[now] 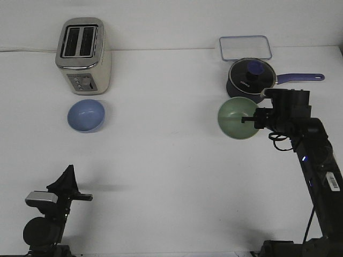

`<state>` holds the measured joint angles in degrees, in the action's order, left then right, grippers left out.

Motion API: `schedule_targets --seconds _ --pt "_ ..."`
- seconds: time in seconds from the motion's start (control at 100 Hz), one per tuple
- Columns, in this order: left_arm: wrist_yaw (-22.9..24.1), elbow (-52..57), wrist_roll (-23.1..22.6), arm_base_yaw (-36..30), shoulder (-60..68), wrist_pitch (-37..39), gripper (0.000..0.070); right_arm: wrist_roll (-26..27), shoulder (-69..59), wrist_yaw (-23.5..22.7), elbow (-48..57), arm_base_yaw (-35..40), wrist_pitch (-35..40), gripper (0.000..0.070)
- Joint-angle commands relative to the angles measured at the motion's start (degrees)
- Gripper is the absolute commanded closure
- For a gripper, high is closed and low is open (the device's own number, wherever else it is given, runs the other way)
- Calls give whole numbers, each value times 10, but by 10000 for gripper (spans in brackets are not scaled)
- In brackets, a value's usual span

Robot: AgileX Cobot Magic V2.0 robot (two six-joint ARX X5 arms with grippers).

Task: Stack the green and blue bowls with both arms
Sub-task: 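Grip the green bowl rim with the right gripper and carry it toward the table center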

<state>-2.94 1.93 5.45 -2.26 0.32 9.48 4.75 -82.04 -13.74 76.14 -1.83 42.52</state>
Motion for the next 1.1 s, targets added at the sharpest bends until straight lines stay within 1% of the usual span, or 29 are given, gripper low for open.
schedule_targets --seconds 0.0,0.08,0.18,0.33,0.47,0.56,0.76,1.09 --pt "0 -11 -4 0 -1 8 688 17 -3 -5 11 30 8 700" --pt "0 -11 -4 0 -1 8 688 24 -2 -14 11 76 26 700" --pt "0 -11 -4 0 -1 8 688 35 -13 -13 10 134 28 700" --pt "0 -11 -4 0 -1 8 688 49 -46 -12 10 218 11 700" --pt "0 -11 -4 0 -1 8 688 60 -88 -12 10 270 -5 700" --pt "0 -11 -4 0 -1 8 688 69 -120 -13 10 296 -24 700" --pt "0 -11 -4 0 -1 8 688 75 -172 -12 10 330 -39 700" --pt "0 -11 -4 0 -1 8 688 75 -213 -9 10 363 -49 700"
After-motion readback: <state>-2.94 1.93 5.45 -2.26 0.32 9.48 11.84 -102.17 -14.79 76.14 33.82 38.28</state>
